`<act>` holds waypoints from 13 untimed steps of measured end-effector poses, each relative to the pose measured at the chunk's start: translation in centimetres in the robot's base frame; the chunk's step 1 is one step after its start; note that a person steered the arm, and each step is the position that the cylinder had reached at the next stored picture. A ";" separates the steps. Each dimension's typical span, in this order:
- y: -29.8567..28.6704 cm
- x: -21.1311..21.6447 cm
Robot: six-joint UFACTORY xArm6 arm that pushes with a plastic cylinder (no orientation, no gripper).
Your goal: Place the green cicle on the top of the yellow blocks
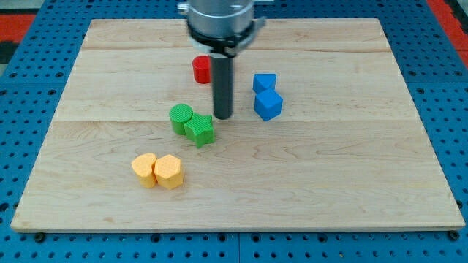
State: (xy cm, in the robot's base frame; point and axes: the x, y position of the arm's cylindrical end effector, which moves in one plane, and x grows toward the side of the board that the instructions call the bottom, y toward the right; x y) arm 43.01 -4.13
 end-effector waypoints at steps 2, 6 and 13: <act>-9.3 0.0; -11.8 2.7; -5.1 4.2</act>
